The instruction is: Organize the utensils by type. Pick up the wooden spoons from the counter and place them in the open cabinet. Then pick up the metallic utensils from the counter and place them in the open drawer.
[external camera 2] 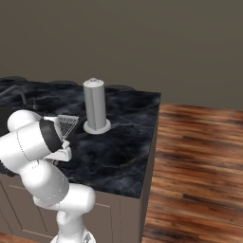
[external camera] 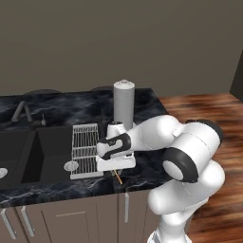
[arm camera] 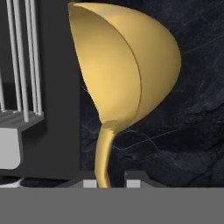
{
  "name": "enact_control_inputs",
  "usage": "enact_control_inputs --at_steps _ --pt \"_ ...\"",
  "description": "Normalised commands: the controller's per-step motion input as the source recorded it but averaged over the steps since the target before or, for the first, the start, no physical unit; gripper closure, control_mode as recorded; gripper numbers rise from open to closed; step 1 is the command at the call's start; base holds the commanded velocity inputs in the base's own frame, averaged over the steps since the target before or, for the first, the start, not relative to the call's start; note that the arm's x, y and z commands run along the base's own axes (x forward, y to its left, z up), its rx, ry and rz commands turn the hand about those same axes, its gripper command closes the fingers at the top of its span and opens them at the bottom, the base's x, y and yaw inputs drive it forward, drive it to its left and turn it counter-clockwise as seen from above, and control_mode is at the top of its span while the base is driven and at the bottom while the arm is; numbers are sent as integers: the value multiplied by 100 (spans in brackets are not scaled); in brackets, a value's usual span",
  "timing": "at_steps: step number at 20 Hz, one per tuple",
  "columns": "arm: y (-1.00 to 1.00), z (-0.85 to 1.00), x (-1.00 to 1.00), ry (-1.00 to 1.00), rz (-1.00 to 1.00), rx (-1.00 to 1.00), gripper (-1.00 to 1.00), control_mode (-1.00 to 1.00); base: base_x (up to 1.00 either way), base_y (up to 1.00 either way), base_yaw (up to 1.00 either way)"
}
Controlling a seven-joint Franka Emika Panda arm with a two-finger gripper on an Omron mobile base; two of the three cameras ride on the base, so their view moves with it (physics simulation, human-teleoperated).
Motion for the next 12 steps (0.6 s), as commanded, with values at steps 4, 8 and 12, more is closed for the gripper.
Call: enact_control_inputs --at_steps 4,8,12 --pt "0 0 0 0 0 0 100 -100 0 0 0" --pt "0 7 -3 -1 7 0 100 -100 0 0 0" --pt "-4 43 -8 -2 10 -7 100 -100 0 0 0"
